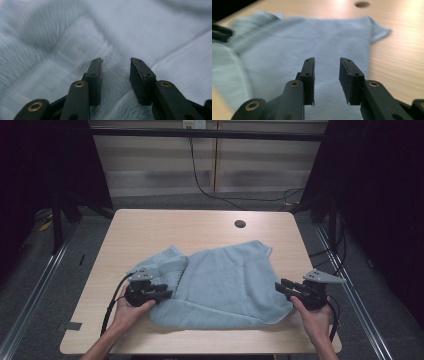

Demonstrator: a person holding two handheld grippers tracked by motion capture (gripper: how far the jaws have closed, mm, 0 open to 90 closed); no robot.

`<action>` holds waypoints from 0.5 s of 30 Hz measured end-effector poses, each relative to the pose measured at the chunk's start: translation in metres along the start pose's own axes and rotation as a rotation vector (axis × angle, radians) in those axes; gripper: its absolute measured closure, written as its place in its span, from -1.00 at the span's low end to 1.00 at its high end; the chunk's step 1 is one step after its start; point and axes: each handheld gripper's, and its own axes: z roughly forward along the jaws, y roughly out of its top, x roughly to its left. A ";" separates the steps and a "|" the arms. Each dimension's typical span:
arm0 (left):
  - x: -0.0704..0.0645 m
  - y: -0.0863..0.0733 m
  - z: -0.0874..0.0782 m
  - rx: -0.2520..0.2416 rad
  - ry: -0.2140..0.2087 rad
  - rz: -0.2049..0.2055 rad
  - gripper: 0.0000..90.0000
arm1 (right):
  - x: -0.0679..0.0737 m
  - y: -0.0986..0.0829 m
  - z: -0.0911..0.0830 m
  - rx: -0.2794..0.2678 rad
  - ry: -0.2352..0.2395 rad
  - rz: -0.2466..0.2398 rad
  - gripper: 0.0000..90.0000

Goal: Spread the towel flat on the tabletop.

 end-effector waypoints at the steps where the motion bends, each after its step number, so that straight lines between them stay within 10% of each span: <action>1: 0.003 -0.003 -0.001 -0.018 -0.016 -0.014 0.44 | -0.007 -0.001 0.007 0.029 -0.004 0.005 0.42; 8: 0.010 -0.016 -0.022 -0.015 0.033 -0.022 0.48 | -0.025 -0.017 0.042 0.175 -0.051 0.025 0.18; 12: 0.012 -0.023 -0.030 -0.025 0.039 -0.042 0.47 | -0.020 -0.018 0.048 0.198 -0.059 0.001 0.69; 15: 0.010 -0.028 -0.036 -0.030 0.052 -0.044 0.44 | -0.004 -0.009 0.040 0.107 -0.063 -0.070 0.82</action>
